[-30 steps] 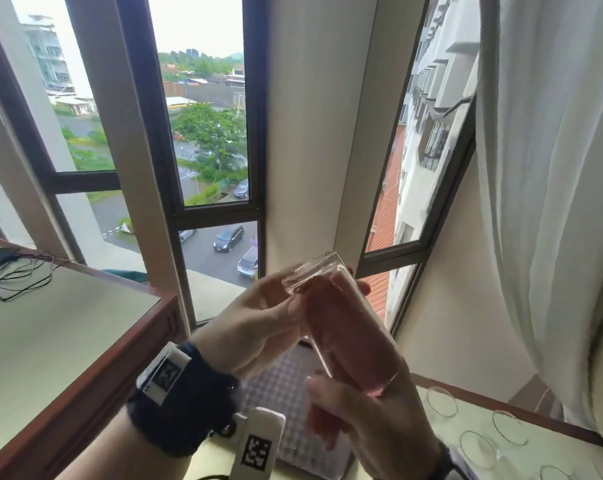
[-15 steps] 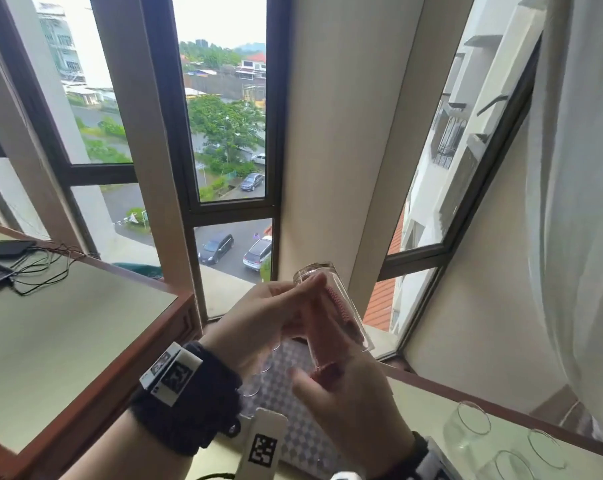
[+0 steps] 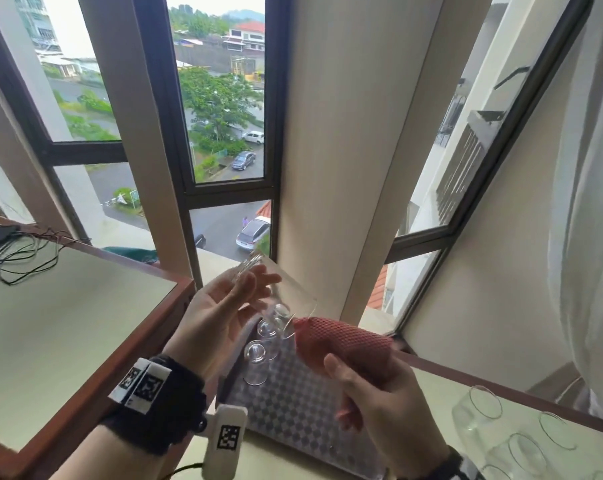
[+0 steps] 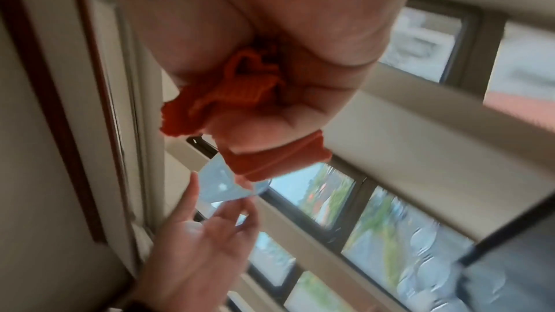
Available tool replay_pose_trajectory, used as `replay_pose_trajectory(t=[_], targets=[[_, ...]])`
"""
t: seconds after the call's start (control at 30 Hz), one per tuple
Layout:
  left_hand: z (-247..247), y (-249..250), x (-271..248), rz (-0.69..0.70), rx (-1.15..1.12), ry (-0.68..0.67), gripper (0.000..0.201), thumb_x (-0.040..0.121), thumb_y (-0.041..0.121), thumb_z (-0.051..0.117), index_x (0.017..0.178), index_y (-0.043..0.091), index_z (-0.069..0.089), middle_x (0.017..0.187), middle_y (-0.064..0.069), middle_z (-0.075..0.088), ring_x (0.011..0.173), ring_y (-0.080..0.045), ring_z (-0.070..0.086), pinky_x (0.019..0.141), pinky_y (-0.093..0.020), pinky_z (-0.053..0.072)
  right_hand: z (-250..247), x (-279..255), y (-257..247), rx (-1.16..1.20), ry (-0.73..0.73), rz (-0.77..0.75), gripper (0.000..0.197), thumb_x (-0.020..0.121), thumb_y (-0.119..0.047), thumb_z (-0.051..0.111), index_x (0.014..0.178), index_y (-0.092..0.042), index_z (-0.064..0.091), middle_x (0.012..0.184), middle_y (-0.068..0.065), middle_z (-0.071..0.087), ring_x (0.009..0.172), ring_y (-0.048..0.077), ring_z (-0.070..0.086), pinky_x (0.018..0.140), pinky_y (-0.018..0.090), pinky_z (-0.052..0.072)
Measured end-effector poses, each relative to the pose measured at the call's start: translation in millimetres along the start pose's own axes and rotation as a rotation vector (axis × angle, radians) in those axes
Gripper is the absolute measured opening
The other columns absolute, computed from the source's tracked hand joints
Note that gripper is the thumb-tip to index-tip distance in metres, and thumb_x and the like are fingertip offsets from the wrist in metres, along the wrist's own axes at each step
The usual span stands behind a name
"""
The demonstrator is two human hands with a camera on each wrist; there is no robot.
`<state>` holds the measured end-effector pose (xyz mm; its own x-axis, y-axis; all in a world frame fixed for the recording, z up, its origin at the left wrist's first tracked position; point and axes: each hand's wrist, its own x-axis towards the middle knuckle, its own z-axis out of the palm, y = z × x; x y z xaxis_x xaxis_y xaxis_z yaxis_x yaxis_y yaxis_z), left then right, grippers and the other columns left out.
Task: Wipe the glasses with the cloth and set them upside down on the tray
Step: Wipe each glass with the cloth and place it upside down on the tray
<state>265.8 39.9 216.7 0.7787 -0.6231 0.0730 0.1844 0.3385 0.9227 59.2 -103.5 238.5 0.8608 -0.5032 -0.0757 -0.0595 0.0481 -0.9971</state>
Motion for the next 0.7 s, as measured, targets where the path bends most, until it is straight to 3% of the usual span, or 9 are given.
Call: replay_pose_trajectory(t=[0.07,0.13,0.2,0.23,0.3,0.4,0.47,0.57,0.7], targets=[[-16,-12,-7,-0.018,0.135,-0.005,0.048,0.089,0.052,0.078,0.119,0.014,0.077,0.120,-0.018,0.076,0.110,-0.031,0.073,0.099,-0.041,0.058,-1,-1,12,-0.121,0.109,-0.030,0.024,0.076,-0.029,0.080,0.099,-0.022,0.079,0.078,0.007,0.076,0.054,0.021,0.067,0.050,0.034,0.057],[-26,-25,-17,-0.026,0.249,0.017,0.041,0.088,0.042,0.077,0.117,0.012,0.077,0.111,-0.011,0.080,0.105,-0.028,0.077,0.085,-0.025,0.061,-5,-2,29,-0.447,0.213,-0.241,0.023,0.079,-0.038,0.078,0.100,-0.047,0.076,0.126,-0.010,0.070,0.089,0.015,0.073,0.078,0.035,0.061],[-33,-38,-27,-0.038,0.358,0.036,0.033,0.087,0.022,0.076,0.118,0.010,0.075,0.106,-0.004,0.082,0.099,-0.020,0.078,0.077,-0.018,0.060,-12,1,47,-0.867,0.257,-0.463,0.014,0.082,-0.044,0.073,0.091,-0.037,0.080,0.157,-0.010,0.043,0.142,0.023,0.044,0.111,0.043,0.042],[-37,-46,-31,-0.054,0.408,0.047,0.032,0.085,0.016,0.080,0.116,0.011,0.075,0.103,-0.001,0.083,0.096,-0.017,0.079,0.076,-0.017,0.059,-15,2,54,-0.976,0.265,-0.528,0.013,0.082,-0.039,0.075,0.089,-0.030,0.081,0.160,-0.007,0.040,0.150,0.027,0.031,0.115,0.052,0.035],[-49,-67,-35,-0.089,0.493,0.060,0.035,0.079,0.005,0.088,0.111,0.012,0.075,0.098,0.003,0.083,0.088,-0.010,0.079,0.073,-0.014,0.058,-19,2,63,-1.006,0.182,-0.643,0.020,0.085,-0.027,0.078,0.105,-0.026,0.080,0.150,-0.010,0.053,0.145,0.020,0.042,0.110,0.058,0.042],[-70,-104,-35,-0.144,0.615,0.073,0.041,0.073,0.005,0.095,0.108,0.013,0.075,0.093,0.007,0.083,0.085,-0.010,0.079,0.072,-0.014,0.058,-19,-3,69,-0.914,-0.029,-0.604,0.038,0.098,-0.024,0.066,0.132,-0.041,0.065,0.126,-0.023,0.067,0.112,-0.003,0.065,0.088,0.027,0.058],[-87,-130,-33,-0.182,0.707,0.091,0.043,0.072,0.016,0.098,0.108,0.020,0.075,0.092,0.010,0.082,0.083,-0.010,0.079,0.074,-0.018,0.060,-18,-6,73,-0.936,-0.089,-0.467,0.036,0.101,-0.032,0.062,0.134,-0.048,0.060,0.115,-0.023,0.068,0.098,-0.002,0.067,0.077,0.021,0.057],[-106,-157,-28,-0.223,0.843,0.103,0.046,0.069,0.035,0.099,0.106,0.031,0.072,0.090,0.021,0.079,0.081,-0.005,0.077,0.080,-0.031,0.062,-17,-11,82,-0.946,-0.054,-0.340,0.028,0.102,-0.049,0.055,0.128,-0.050,0.063,0.102,-0.020,0.067,0.084,0.001,0.066,0.068,0.024,0.055],[-114,-181,-24,-0.241,0.918,0.105,0.045,0.069,0.037,0.098,0.104,0.035,0.070,0.089,0.033,0.074,0.078,0.003,0.073,0.077,-0.023,0.059,-14,-17,83,-0.971,-0.007,-0.274,0.026,0.101,-0.056,0.051,0.121,-0.050,0.066,0.095,-0.029,0.062,0.075,-0.014,0.054,0.066,0.010,0.048]])
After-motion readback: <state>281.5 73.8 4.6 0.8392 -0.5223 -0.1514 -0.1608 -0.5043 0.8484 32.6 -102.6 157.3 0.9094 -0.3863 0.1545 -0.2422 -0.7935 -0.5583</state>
